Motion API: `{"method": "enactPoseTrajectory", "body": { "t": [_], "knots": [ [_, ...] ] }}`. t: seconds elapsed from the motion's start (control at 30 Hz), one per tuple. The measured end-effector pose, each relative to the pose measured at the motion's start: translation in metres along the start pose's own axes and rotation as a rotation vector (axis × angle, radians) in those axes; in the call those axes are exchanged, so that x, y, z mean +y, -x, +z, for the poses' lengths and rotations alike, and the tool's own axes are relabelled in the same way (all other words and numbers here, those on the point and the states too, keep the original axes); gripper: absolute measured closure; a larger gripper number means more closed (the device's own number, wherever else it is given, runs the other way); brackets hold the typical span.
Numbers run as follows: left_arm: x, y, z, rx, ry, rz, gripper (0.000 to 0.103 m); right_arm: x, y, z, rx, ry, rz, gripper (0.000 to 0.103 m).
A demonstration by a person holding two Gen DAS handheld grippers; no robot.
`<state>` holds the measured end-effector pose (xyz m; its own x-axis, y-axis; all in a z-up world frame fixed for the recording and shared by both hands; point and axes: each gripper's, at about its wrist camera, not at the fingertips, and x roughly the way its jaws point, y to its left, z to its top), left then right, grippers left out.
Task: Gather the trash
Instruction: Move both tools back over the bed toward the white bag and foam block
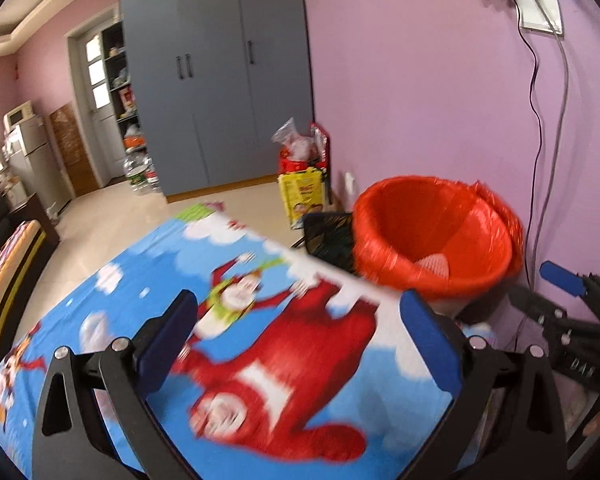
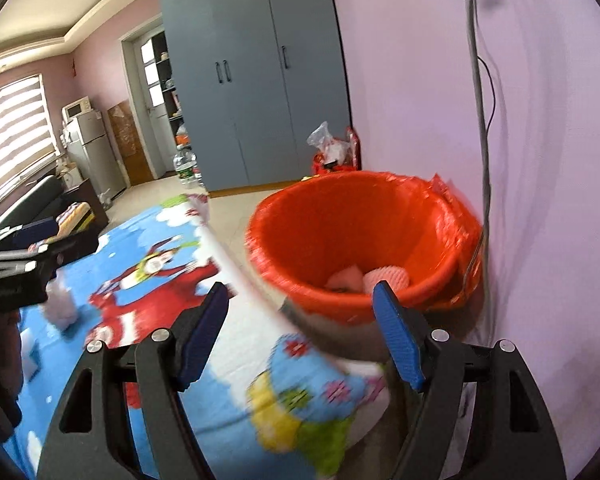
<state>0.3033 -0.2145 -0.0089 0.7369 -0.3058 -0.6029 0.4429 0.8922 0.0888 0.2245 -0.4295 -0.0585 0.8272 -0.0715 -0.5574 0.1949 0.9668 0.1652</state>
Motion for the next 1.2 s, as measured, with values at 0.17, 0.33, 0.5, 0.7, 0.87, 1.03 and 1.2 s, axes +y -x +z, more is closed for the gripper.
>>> {"method": "enactPoseTrajectory", "body": {
  "t": [0.17,0.33,0.5,0.7,0.87,1.03,1.2],
  "knots": [
    [0.033,0.039,-0.042,0.024,0.042,0.032,0.005,0.036,0.018,-0.016,0.034,0.038,0.026,0.028],
    [0.073,0.066,-0.085,0.065,0.097,0.073,0.005,0.077,0.032,-0.027,0.041,0.077,0.051,0.024],
    [0.113,0.091,-0.121,0.081,0.140,0.134,0.005,0.126,0.042,-0.042,0.047,0.126,0.092,0.022],
    [0.157,0.108,-0.154,0.089,0.175,0.213,0.005,0.179,0.036,-0.060,0.091,0.202,0.141,0.022],
    [0.184,0.111,-0.178,0.100,0.197,0.271,0.005,0.211,0.021,-0.069,0.127,0.253,0.174,0.022],
    [0.197,0.112,-0.195,0.100,0.178,0.325,0.005,0.244,-0.006,-0.071,0.162,0.284,0.228,0.022],
    [0.215,0.118,-0.208,0.089,0.206,0.342,0.005,0.280,-0.039,-0.068,0.180,0.322,0.280,0.022]
  ]
}}
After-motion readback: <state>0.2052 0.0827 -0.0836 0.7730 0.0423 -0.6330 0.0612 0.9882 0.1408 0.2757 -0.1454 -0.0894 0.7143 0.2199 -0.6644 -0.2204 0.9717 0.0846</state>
